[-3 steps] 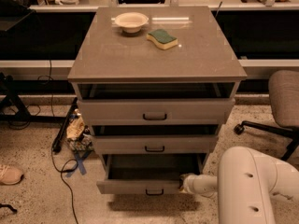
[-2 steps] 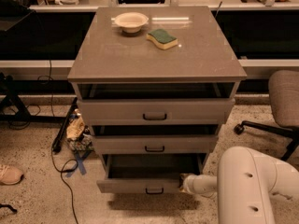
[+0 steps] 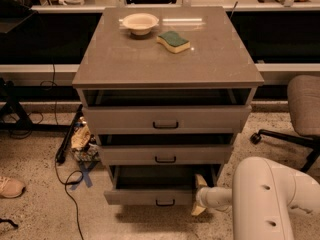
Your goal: Open bottom drawer
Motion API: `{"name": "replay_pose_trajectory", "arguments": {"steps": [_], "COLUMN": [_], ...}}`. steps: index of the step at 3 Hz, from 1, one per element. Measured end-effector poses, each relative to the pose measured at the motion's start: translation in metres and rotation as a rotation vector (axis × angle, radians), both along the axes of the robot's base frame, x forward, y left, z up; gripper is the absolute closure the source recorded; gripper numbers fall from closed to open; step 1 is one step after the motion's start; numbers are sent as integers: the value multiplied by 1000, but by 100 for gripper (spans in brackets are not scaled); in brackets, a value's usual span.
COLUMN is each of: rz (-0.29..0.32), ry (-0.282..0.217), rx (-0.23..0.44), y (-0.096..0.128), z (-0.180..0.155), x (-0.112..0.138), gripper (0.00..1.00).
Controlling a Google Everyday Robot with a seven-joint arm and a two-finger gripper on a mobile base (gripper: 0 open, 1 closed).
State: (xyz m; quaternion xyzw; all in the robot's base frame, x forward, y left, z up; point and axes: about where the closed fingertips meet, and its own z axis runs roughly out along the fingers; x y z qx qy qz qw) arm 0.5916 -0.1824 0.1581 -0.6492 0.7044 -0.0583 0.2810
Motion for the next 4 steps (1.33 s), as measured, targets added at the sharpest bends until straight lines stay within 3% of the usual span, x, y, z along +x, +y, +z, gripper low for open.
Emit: {"name": "replay_pose_trajectory", "arguments": {"steps": [1, 3, 4], "rz": [6, 66, 72], "ry": [7, 117, 174], "rx": [-4, -68, -60], "y": [1, 11, 8], "z": [1, 8, 4], "x": [0, -6, -10], "gripper": [0, 0, 0]}}
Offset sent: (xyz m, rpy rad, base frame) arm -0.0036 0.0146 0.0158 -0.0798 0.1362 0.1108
